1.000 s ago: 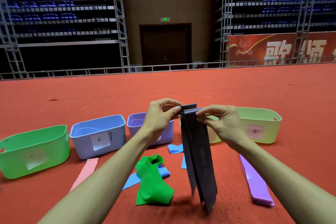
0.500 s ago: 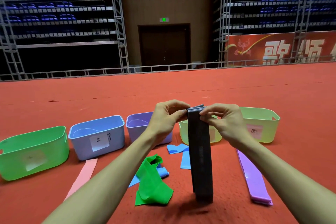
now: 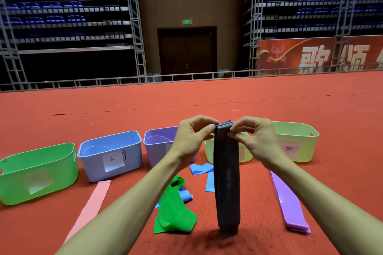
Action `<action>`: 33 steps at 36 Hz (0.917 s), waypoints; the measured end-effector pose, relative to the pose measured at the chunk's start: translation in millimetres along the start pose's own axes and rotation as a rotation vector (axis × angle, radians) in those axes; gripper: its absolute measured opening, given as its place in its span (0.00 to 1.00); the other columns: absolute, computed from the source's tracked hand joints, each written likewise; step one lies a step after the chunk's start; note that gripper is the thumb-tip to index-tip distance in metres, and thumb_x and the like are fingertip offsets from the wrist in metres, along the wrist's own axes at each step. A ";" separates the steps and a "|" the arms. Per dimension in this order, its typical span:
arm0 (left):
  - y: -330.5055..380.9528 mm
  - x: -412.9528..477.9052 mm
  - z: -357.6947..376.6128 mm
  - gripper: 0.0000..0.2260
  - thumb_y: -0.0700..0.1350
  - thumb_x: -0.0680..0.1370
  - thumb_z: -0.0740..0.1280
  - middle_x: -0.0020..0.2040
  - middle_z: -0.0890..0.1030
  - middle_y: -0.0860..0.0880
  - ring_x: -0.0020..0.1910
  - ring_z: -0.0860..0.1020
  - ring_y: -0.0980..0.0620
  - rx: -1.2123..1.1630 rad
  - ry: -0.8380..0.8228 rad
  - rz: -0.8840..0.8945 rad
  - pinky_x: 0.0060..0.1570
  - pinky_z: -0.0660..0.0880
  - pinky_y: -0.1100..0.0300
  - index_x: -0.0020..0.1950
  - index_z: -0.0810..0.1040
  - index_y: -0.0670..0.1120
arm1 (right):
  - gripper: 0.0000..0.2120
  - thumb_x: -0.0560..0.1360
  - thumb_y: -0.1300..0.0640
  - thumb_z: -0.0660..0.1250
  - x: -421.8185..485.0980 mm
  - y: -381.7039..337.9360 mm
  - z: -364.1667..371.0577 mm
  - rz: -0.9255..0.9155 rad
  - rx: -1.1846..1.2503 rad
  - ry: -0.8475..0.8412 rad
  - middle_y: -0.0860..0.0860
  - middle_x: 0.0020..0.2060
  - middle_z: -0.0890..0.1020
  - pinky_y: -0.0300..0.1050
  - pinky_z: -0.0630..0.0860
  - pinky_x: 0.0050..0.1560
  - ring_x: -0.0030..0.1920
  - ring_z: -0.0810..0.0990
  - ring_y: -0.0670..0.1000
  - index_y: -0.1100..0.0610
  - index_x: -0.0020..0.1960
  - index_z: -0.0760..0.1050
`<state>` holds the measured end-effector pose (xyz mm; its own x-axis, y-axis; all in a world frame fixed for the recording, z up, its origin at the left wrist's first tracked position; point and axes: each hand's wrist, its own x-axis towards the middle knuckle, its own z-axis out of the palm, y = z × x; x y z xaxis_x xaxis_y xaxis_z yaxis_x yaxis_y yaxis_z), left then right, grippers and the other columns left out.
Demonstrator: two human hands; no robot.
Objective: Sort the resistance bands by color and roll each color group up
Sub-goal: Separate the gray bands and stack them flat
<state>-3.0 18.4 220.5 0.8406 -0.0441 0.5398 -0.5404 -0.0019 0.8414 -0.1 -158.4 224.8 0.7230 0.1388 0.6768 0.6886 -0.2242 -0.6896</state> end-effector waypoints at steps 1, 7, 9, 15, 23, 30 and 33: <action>0.5 -1.0 0.1 0.06 0.36 0.76 0.68 0.41 0.83 0.50 0.44 0.79 0.52 -0.005 -0.009 -0.005 0.49 0.77 0.53 0.44 0.82 0.47 | 0.10 0.67 0.73 0.74 -0.1 0.8 0.2 0.001 0.003 0.000 0.50 0.34 0.82 0.34 0.77 0.41 0.35 0.80 0.42 0.59 0.37 0.79; 2.5 -7.3 3.5 0.09 0.34 0.71 0.74 0.44 0.83 0.50 0.45 0.82 0.54 0.048 -0.045 0.022 0.46 0.77 0.62 0.46 0.79 0.46 | 0.10 0.67 0.71 0.74 -2.2 3.4 1.7 -0.004 0.007 -0.006 0.51 0.36 0.83 0.36 0.78 0.41 0.37 0.81 0.45 0.59 0.36 0.78; 2.2 -8.5 5.2 0.12 0.33 0.70 0.75 0.45 0.83 0.49 0.45 0.82 0.54 0.099 -0.040 0.043 0.47 0.78 0.62 0.47 0.78 0.45 | 0.12 0.67 0.71 0.75 -2.9 3.9 3.0 -0.008 0.013 -0.003 0.53 0.36 0.83 0.36 0.78 0.41 0.38 0.82 0.46 0.58 0.34 0.76; 0.9 -9.9 7.4 0.11 0.29 0.71 0.72 0.42 0.82 0.48 0.42 0.81 0.57 0.104 0.010 0.073 0.44 0.76 0.65 0.45 0.78 0.43 | 0.18 0.64 0.72 0.76 -3.6 5.5 3.1 0.021 0.034 0.044 0.53 0.42 0.82 0.46 0.81 0.45 0.43 0.83 0.52 0.56 0.35 0.70; -1.3 -9.7 10.9 0.11 0.28 0.70 0.72 0.41 0.82 0.48 0.42 0.81 0.55 0.029 0.080 0.044 0.43 0.76 0.65 0.42 0.78 0.44 | 0.17 0.66 0.67 0.77 -6.3 8.9 3.5 0.065 -0.023 0.070 0.48 0.37 0.84 0.43 0.78 0.42 0.40 0.82 0.45 0.59 0.35 0.67; -3.2 -7.2 15.1 0.11 0.27 0.70 0.71 0.39 0.81 0.46 0.37 0.80 0.58 -0.033 0.147 -0.023 0.41 0.77 0.65 0.42 0.78 0.42 | 0.15 0.68 0.67 0.75 -7.5 14.1 6.9 0.024 0.016 0.076 0.55 0.37 0.83 0.45 0.80 0.46 0.42 0.84 0.52 0.57 0.34 0.69; -5.0 -5.0 14.9 0.10 0.28 0.70 0.71 0.39 0.81 0.45 0.37 0.80 0.55 -0.071 0.180 -0.073 0.40 0.78 0.61 0.43 0.79 0.42 | 0.13 0.70 0.71 0.72 -10.2 17.6 7.8 -0.008 0.031 0.019 0.47 0.35 0.82 0.44 0.80 0.47 0.41 0.83 0.45 0.55 0.37 0.75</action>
<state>-5.0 3.7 213.2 0.8736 0.1332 0.4681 -0.4796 0.0725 0.8745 5.1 -156.2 203.7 0.7163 0.1221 0.6870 0.6961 -0.1931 -0.6915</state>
